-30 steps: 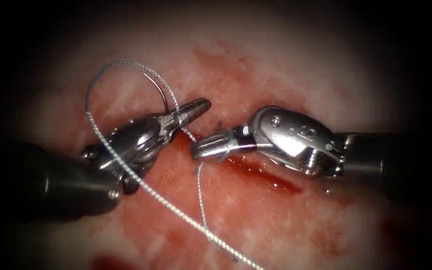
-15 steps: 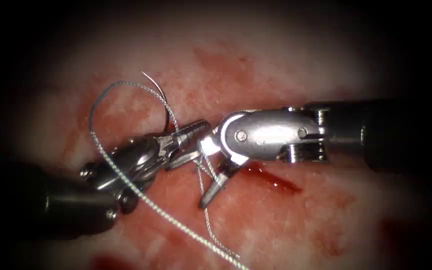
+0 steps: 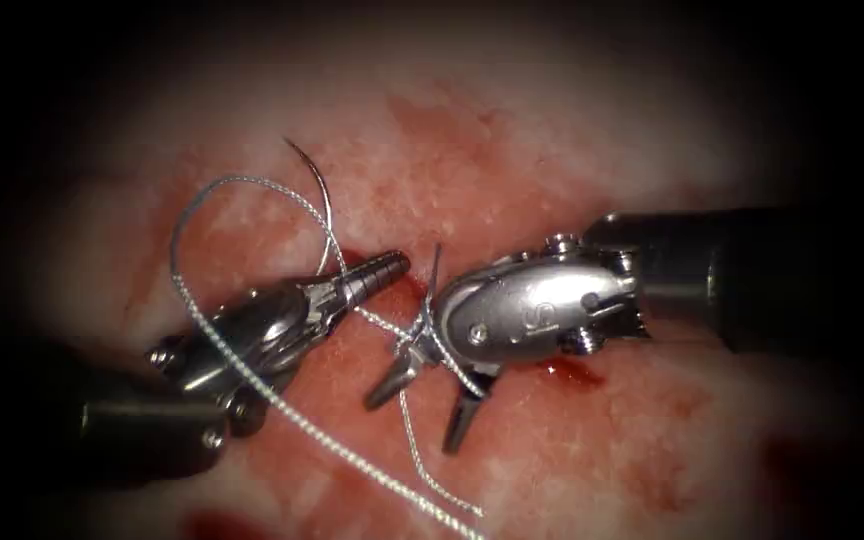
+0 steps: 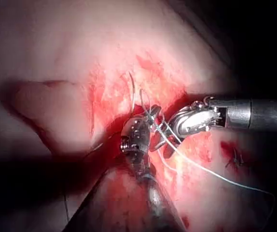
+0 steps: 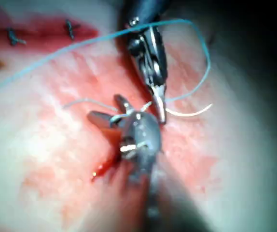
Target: Wound Closure
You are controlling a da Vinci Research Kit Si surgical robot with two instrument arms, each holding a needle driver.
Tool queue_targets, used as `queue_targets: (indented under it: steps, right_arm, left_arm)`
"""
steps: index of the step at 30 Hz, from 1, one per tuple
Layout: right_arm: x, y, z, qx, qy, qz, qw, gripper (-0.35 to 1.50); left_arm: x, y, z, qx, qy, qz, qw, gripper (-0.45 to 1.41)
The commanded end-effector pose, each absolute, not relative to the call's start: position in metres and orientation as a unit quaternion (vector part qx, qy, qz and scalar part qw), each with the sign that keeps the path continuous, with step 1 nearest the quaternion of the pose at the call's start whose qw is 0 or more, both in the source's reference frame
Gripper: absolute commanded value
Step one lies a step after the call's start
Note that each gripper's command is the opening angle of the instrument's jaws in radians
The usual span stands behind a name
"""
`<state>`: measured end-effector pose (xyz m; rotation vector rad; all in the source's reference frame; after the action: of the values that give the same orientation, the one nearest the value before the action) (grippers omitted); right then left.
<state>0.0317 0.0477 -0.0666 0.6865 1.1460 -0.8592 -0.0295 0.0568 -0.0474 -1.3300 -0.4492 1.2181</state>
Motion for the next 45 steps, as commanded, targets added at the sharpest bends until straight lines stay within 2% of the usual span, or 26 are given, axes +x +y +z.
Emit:
queue_targets:
  steps: [1,9,13,23,25,26,27,28,29,33,40,45]
  right_arm:
    - [0.0327,0.047,-0.066,0.308,0.514,-0.39,0.699,0.76]
    - [0.0341,0.043,-0.065,0.306,0.505,-0.414,0.693,0.71]
    - [0.0342,0.043,-0.065,0.308,0.496,-0.428,0.69,0.47]
    - [0.0339,0.042,-0.065,0.314,0.494,-0.432,0.686,0.36]
    - [0.0341,0.041,-0.066,0.316,0.494,-0.435,0.683,0.19]
    - [0.0341,0.041,-0.066,0.316,0.494,-0.435,0.683,0.19]
    - [0.0342,0.041,-0.066,0.32,0.492,-0.437,0.681,-0.1]
    - [0.0342,0.041,-0.066,0.32,0.492,-0.437,0.681,-0.1]
    - [0.0342,0.041,-0.066,0.324,0.491,-0.439,0.679,-0.33]
    - [0.034,0.043,-0.066,0.341,0.482,-0.409,0.696,-0.35]
    - [0.0305,0.052,-0.066,0.276,0.565,-0.267,0.73,-0.35]
    - [0.0292,0.055,-0.065,0.246,0.576,-0.205,0.752,-0.35]
  left_arm:
    - [-0.03,0.056,-0.047,-0.573,-0.195,0.525,0.599,-0.35]
    - [-0.0299,0.056,-0.047,-0.572,-0.192,0.524,0.601,-0.35]
    - [-0.0297,0.056,-0.047,-0.572,-0.192,0.524,0.601,-0.35]
    - [-0.0295,0.056,-0.047,-0.572,-0.192,0.524,0.602,-0.35]
    - [-0.0295,0.056,-0.047,-0.57,-0.191,0.524,0.603,-0.35]
    - [-0.0295,0.056,-0.047,-0.57,-0.191,0.524,0.603,-0.35]
    - [-0.0295,0.056,-0.047,-0.57,-0.191,0.524,0.603,-0.35]
    - [-0.0295,0.056,-0.047,-0.57,-0.191,0.524,0.603,-0.35]
    - [-0.0294,0.056,-0.047,-0.57,-0.191,0.524,0.603,-0.35]
    - [-0.0291,0.056,-0.047,-0.571,-0.19,0.526,0.601,-0.35]
    - [-0.0272,0.055,-0.047,-0.57,-0.187,0.526,0.603,-0.35]
    - [-0.0263,0.054,-0.048,-0.569,-0.187,0.526,0.604,-0.35]
